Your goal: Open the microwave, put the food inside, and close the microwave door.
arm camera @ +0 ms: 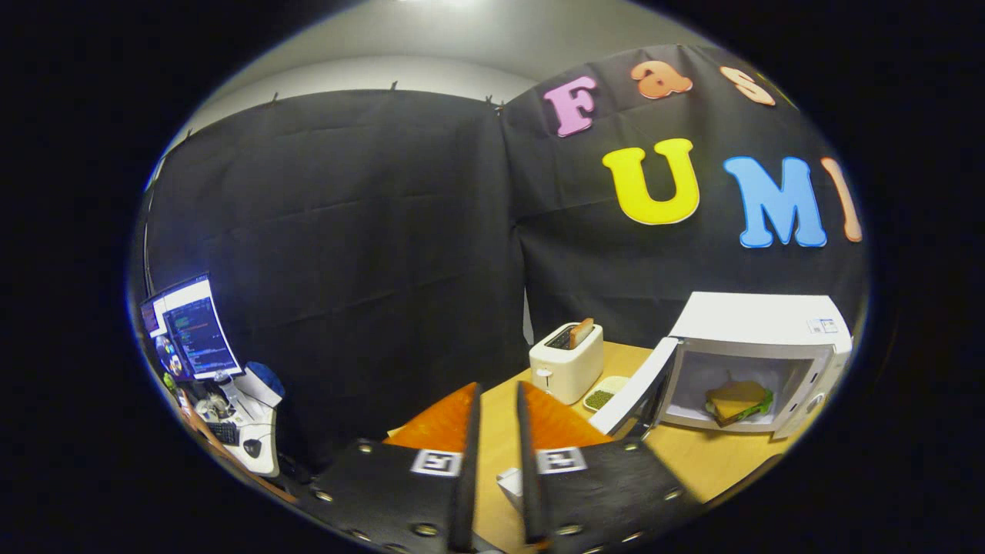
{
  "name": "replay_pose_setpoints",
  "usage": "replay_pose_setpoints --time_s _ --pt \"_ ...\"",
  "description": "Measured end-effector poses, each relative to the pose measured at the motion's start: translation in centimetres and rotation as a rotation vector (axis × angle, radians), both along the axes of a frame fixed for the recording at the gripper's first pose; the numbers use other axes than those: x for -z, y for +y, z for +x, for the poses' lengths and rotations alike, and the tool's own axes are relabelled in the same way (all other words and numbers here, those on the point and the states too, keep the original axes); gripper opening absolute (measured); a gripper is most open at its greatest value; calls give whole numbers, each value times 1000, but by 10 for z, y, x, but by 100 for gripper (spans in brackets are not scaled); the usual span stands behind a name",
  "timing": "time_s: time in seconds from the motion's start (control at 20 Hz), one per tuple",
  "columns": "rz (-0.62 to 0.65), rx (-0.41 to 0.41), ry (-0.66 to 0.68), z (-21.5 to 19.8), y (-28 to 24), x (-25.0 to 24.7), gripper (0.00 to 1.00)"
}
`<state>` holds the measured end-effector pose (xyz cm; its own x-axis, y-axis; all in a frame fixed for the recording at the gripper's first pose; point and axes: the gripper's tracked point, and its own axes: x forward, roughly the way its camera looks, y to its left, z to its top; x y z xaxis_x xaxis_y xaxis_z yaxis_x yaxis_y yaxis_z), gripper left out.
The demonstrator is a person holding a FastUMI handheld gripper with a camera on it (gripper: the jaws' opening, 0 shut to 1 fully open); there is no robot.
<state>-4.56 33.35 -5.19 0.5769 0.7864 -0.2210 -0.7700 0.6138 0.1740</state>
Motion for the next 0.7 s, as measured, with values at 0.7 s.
replay_pose_setpoints --time_s 0.7 --pt "-239 -323 78 -87 64 115 0"
